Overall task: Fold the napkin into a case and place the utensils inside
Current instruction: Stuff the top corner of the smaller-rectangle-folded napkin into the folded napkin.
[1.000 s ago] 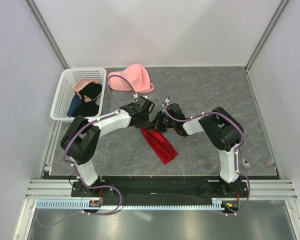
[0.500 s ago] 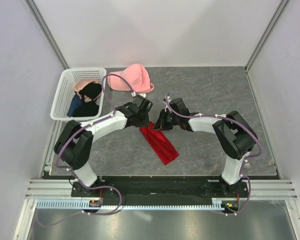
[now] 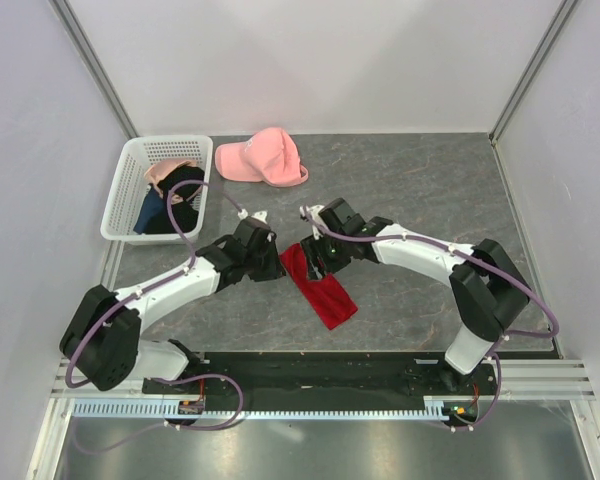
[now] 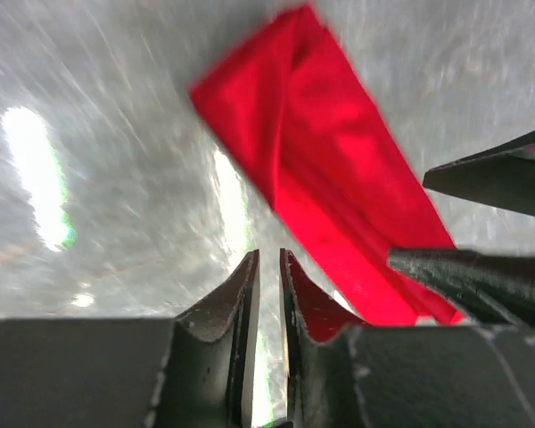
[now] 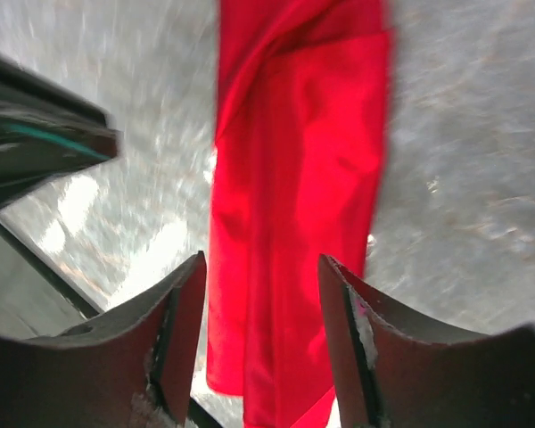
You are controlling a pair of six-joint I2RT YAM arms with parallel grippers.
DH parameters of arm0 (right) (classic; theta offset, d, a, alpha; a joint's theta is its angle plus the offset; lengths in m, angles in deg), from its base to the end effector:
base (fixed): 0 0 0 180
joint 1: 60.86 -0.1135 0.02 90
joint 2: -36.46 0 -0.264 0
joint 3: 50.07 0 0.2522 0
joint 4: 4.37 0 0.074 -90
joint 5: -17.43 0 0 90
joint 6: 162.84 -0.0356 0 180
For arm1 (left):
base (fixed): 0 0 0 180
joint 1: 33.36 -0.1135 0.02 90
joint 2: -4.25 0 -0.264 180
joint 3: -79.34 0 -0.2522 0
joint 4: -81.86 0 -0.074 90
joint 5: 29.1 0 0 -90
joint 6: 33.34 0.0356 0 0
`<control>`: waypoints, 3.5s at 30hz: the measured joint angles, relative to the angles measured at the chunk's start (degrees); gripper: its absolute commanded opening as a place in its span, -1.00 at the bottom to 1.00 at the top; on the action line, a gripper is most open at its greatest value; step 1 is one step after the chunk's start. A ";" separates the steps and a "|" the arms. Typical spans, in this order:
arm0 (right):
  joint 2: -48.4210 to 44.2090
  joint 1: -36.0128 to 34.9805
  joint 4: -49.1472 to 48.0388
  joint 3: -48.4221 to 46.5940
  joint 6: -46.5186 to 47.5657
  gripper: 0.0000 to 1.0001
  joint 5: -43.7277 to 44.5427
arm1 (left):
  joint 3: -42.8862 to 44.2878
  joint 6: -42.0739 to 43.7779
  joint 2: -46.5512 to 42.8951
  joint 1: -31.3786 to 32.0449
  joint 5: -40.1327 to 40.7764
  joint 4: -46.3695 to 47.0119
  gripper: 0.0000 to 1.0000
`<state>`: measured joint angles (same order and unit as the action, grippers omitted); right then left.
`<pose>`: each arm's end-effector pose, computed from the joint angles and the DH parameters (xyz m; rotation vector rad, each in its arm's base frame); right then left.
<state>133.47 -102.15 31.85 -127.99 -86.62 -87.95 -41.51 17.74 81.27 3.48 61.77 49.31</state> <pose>0.2584 0.2395 0.2040 -0.7359 2.5379 0.6973 0.2169 -0.1618 0.2089 -0.0529 2.5330 -0.5446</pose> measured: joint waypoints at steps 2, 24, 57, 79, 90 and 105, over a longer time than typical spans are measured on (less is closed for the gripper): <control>0.02 -2.21 2.10 -0.55 1.70 0.22 1.73 | -3.89 -2.25 -0.83 -0.02 -2.82 2.84 -0.62; 4.04 -9.92 6.82 -1.27 5.62 0.00 15.63 | -14.29 -16.28 2.99 0.63 -12.02 20.81 -0.69; 6.34 -13.29 6.80 -1.79 4.20 -1.00 23.04 | -12.44 -20.04 10.19 2.93 -12.76 23.41 -0.72; 5.05 -13.29 5.33 -1.09 0.07 -0.99 15.54 | -12.13 -21.53 9.84 4.87 -10.95 23.63 -0.70; 5.07 -12.94 3.43 0.57 0.44 -0.36 14.64 | -11.26 -19.69 2.01 0.39 -8.48 16.04 -0.65; -2.45 -8.83 0.52 4.09 -3.65 -0.05 5.70 | -2.32 -17.94 8.52 -4.68 -11.47 16.39 -0.67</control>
<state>131.03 -110.98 32.38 -123.91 -90.27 -82.25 -43.83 -0.20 89.79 -1.19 50.29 65.70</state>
